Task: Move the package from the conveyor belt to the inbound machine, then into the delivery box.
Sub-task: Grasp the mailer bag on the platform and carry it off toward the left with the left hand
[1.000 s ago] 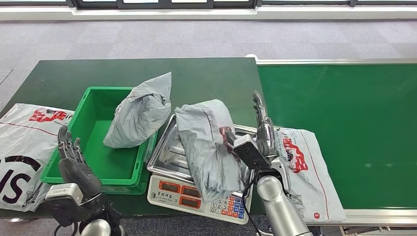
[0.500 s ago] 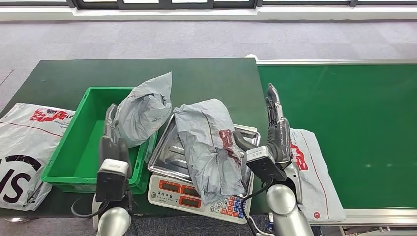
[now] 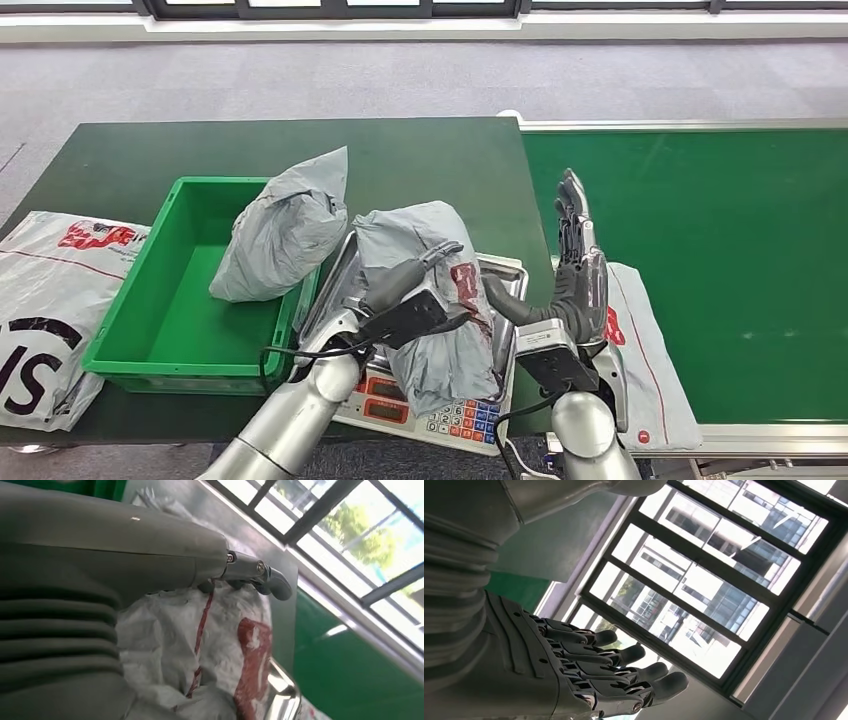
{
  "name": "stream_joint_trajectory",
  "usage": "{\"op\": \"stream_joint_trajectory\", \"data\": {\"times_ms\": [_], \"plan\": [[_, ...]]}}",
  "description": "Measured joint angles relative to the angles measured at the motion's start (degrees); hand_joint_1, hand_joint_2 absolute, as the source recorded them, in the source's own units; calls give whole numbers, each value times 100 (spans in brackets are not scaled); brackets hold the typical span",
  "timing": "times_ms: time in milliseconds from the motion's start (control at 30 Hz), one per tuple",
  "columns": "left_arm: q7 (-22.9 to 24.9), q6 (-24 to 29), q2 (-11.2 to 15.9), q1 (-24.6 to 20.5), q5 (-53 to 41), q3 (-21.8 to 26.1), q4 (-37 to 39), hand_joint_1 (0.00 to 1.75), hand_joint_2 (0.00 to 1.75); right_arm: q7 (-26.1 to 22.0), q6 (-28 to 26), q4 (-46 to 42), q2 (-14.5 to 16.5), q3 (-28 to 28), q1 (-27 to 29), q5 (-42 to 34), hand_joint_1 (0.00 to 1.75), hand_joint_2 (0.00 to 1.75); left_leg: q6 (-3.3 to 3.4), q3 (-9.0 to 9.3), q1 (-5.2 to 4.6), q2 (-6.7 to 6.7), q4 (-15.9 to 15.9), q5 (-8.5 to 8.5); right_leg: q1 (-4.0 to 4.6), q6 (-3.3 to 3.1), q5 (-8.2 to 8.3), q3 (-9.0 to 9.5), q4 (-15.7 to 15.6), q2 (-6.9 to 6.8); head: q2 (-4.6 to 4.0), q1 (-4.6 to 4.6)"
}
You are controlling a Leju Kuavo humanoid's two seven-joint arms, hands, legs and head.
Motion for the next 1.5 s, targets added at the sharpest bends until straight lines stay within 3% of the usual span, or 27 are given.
{"op": "stream_joint_trajectory", "data": {"times_ms": [233, 267, 367, 400, 933, 1367, 1500], "plan": [[9, -251, -119, -380, -214, -256, 802, 0, 175, -2, -36, -161, 0, -20, 88, 5, 0, 175, 0, -2, 0, -2, -1, 0, 1, 0, -1, -2, 0, 0, 0, 0], [10, -323, -145, -440, -263, -316, 921, 8, 175, -6, -39, -197, 0, -33, 101, 2, 0, 175, 0, -2, 0, -2, -1, 0, 1, 0, -1, -1, 0, 0, 0, 0], [-12, -423, -224, -589, -403, -510, 1255, 139, 175, -19, -1, -287, 0, -70, 168, -4, 0, 175, 0, -2, 0, -2, -1, 0, 0, 0, -1, 1, 0, 0, 0, 1], [-28, -409, -244, -619, -451, -572, 1343, 175, 175, -21, 11, -307, 0, -74, 196, -2, 0, 175, 0, -2, 0, -2, -1, 0, 0, 0, -1, 2, 0, 0, 0, 0], [-44, -78, -249, -703, -534, -809, 1477, 175, 175, -37, 2, -485, 0, -115, 393, 4, 0, 175, 0, -2, 0, -2, -1, 0, 0, 0, -1, 3, 0, 0, 0, -1], [-95, 582, 213, -152, 56, -324, -650, 175, 175, -152, -29, -661, 0, -266, 674, -205, 0, 175, 0, -8, 1, -3, -3, 1, 1, 0, -1, -3, 1, -1, 0, -1], [-360, 1197, 295, 36, 11, -136, -1259, 175, 175, -185, -70, -665, 0, -275, 696, -234, 0, 175, 0, -8, 1, 0, -3, 1, 1, 0, -1, -3, 1, 0, 0, -1]]}}
